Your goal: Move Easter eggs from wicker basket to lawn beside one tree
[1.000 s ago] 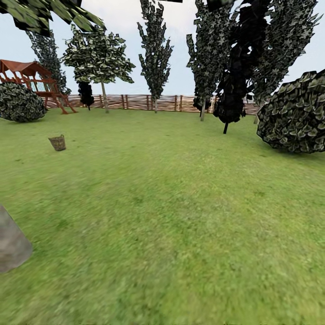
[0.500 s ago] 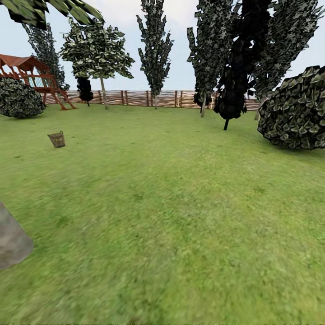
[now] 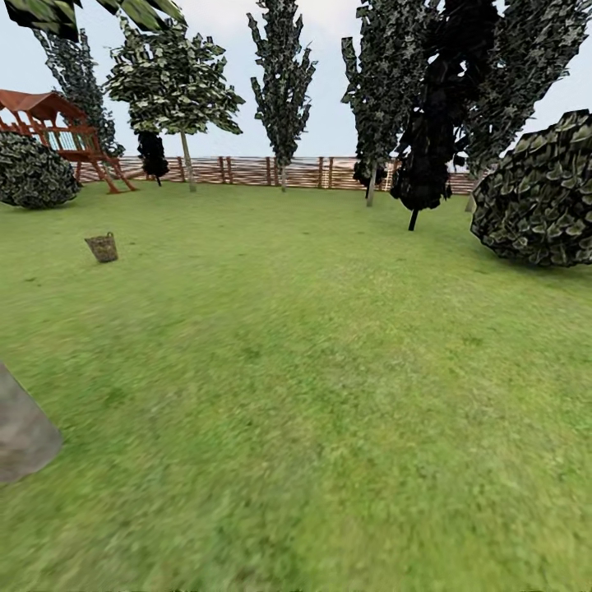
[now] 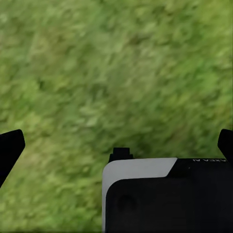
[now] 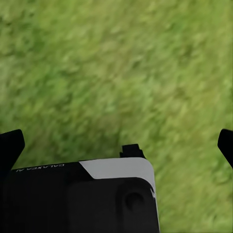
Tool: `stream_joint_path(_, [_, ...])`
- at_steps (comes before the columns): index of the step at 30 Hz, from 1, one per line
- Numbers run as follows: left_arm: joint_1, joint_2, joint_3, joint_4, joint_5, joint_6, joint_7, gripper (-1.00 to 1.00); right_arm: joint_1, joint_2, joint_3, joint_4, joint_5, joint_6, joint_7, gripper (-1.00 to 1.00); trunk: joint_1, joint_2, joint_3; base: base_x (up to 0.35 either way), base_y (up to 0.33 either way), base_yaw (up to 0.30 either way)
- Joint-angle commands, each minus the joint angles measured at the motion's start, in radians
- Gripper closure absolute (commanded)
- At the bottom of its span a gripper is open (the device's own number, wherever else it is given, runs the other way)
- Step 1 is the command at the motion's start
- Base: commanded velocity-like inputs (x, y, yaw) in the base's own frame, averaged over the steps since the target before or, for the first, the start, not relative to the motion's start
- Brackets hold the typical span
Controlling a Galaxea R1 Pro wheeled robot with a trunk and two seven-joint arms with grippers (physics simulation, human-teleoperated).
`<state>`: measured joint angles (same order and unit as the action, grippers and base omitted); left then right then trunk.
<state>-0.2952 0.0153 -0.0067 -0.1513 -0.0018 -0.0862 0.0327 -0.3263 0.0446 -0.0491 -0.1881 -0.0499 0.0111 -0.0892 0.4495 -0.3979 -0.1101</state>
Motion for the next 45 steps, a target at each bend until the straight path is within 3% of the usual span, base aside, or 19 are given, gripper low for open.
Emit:
stream_joint_path(1, [-0.001,0.000,-0.001,0.001,0.000,-0.003,0.002,-1.00,0.000,0.001,-0.005,-0.001,-0.005,0.001,-0.001,-1.00,0.001,-0.002,-0.004,0.000,0.000,0.000])
stream_joint_path(45, [-0.001,0.000,-0.002,0.001,-0.001,-0.002,-0.004,-1.00,0.000,0.002,-0.002,-0.002,-0.005,0.000,-0.001,-1.00,0.001,-0.002,-0.077,0.000,0.000,0.000])
